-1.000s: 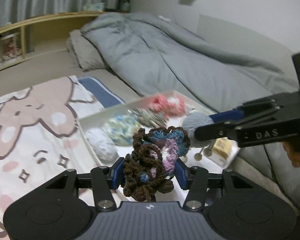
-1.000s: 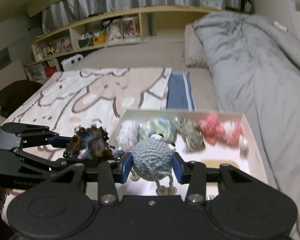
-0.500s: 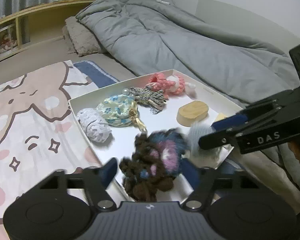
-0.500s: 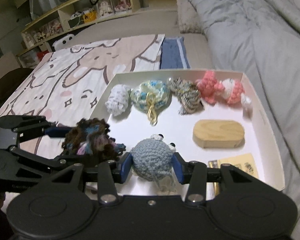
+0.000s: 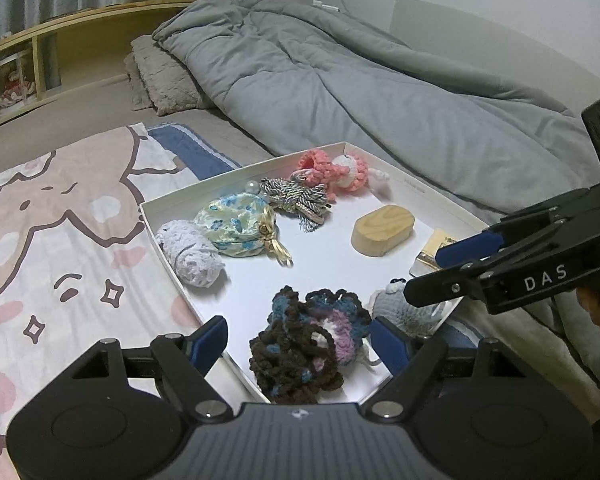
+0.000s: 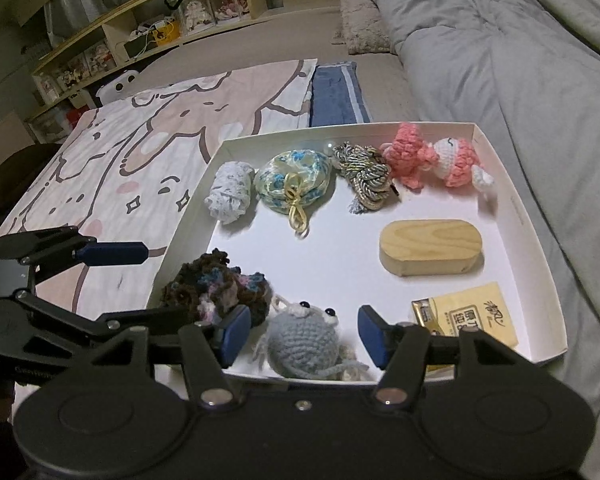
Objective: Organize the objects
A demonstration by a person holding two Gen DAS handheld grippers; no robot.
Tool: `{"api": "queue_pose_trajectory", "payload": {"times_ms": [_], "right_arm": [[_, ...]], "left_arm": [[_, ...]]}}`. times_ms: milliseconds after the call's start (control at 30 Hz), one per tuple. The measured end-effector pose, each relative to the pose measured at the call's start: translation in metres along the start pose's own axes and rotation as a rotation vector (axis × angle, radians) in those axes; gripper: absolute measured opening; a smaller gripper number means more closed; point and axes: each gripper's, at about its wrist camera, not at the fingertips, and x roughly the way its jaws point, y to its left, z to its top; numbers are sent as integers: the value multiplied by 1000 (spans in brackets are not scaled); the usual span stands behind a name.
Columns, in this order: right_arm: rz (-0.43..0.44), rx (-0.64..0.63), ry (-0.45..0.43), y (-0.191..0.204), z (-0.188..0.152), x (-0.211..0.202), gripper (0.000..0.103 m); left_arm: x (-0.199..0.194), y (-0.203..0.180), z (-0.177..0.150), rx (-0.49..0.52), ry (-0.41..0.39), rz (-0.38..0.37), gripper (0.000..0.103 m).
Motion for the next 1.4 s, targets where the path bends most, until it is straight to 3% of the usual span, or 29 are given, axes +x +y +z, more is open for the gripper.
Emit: {"api": "queue_pose_trajectory", "payload": {"times_ms": [300,667,833,1033,1400], "right_arm": [[-12,32,-94,9,7,-32,76],[-78,19,-235,31,13,-84,94],[-115,46,-283,36,9,-103,97],[-158,87,-328,41,-1,-123,103],[-240,118,-374,58,-33,-148,103]], "left_arm": [[-25,3,12,-36,-26,13,80],[-75,0,34,-29,-100,78,96],[-95,0,36,-41,-120,89,103],[-118,2,33,-65,-126,134,103],[-153,8,22,-154,-165,240,103]]}}
